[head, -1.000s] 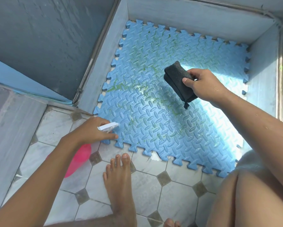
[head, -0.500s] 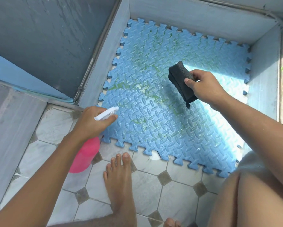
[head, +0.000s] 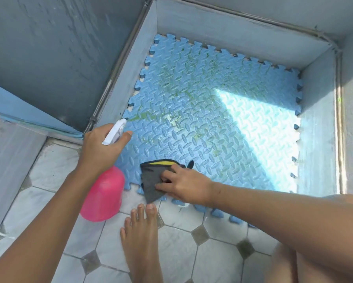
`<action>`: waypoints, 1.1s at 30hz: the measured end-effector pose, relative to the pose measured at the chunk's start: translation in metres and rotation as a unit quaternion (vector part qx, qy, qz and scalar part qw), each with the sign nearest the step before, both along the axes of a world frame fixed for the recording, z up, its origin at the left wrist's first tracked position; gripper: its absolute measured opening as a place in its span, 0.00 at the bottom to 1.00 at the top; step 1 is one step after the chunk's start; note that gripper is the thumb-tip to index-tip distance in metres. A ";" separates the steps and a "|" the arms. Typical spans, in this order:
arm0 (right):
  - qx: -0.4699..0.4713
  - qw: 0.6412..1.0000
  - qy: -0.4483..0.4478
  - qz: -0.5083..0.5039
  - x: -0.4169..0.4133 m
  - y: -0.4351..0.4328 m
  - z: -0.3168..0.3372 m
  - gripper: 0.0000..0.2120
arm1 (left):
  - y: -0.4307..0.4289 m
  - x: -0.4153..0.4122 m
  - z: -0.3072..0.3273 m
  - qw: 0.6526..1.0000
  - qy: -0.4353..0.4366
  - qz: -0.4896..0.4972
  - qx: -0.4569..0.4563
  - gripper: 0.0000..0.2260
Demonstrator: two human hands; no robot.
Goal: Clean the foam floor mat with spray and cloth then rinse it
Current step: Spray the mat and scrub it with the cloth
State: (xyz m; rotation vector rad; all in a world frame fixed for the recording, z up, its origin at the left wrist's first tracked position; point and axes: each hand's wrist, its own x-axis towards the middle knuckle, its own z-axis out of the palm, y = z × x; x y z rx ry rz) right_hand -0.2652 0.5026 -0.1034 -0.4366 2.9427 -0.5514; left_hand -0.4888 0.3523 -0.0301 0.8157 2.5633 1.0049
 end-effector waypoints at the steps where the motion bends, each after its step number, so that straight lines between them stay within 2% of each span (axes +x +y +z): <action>1: 0.017 1.000 0.011 0.011 -0.005 0.008 -0.002 0.20 | -0.002 -0.001 0.000 1.000 0.002 0.000 0.003 0.23; 2: 0.031 0.999 0.023 -0.006 -0.012 0.021 -0.003 0.20 | -0.003 -0.002 -0.001 1.000 0.001 0.003 0.005 0.23; 4: 0.044 0.991 0.034 -0.123 -0.032 0.057 0.000 0.20 | -0.004 -0.003 0.000 1.000 -0.005 0.008 0.006 0.23; 8: 0.058 0.912 0.031 -0.405 -0.078 0.117 0.002 0.15 | -0.001 -0.003 0.001 1.000 -0.015 -0.003 0.010 0.21; 10: 0.048 0.887 0.036 -0.457 -0.087 0.116 0.000 0.14 | 0.000 -0.002 0.002 1.000 -0.016 -0.002 0.004 0.21; 12: 0.054 0.915 0.051 -0.396 -0.083 0.093 -0.002 0.14 | 0.000 -0.002 0.002 1.000 -0.018 0.001 -0.001 0.21; 14: 0.033 0.966 0.061 -0.251 -0.068 0.061 -0.005 0.16 | 0.001 -0.002 0.001 1.000 -0.016 0.001 -0.005 0.21; 16: 0.017 0.996 0.050 -0.067 -0.045 0.031 -0.003 0.17 | 0.001 -0.003 0.001 1.000 -0.009 0.001 -0.008 0.21; 18: 0.030 0.995 0.046 0.087 -0.027 0.016 -0.003 0.16 | 0.001 -0.003 0.001 1.000 -0.004 -0.001 -0.006 0.20; 20: 0.040 0.987 0.056 0.142 -0.029 0.021 0.000 0.16 | 0.000 -0.003 0.002 1.000 -0.007 -0.006 -0.002 0.21; 22: 0.057 0.990 0.080 0.098 -0.055 0.044 0.001 0.17 | -0.001 -0.004 0.002 1.000 -0.013 -0.012 0.005 0.21; 24: 0.076 0.990 0.100 -0.060 -0.096 0.073 0.003 0.17 | -0.002 -0.006 0.001 1.000 -0.017 -0.013 0.014 0.20; 25: 0.070 0.977 0.099 -0.177 -0.116 0.087 0.005 0.15 | -0.003 -0.005 0.001 1.000 -0.020 -0.012 0.017 0.20; 27: 0.025 0.912 0.072 -0.403 -0.145 0.102 0.005 0.12 | -0.005 -0.004 0.002 0.999 -0.022 -0.011 0.024 0.19; 28: 0.009 0.885 0.061 -0.462 -0.154 0.101 0.002 0.12 | -0.005 -0.003 0.003 0.999 -0.021 -0.010 0.026 0.19; 29: 0.010 0.882 0.060 -0.467 -0.162 0.095 -0.003 0.13 | -0.005 -0.003 0.004 0.999 -0.019 -0.009 0.026 0.19; 30: 0.018 0.902 0.063 -0.427 -0.166 0.085 -0.007 0.13 | -0.006 -0.003 0.004 0.999 -0.017 -0.010 0.026 0.19; 31: 0.024 0.933 0.067 -0.352 -0.167 0.071 -0.010 0.14 | -0.006 -0.002 0.005 0.999 -0.019 -0.011 0.025 0.20; 33: 0.027 0.988 0.072 -0.131 -0.159 0.042 -0.012 0.16 | -0.008 -0.003 0.006 0.999 -0.027 -0.009 0.022 0.21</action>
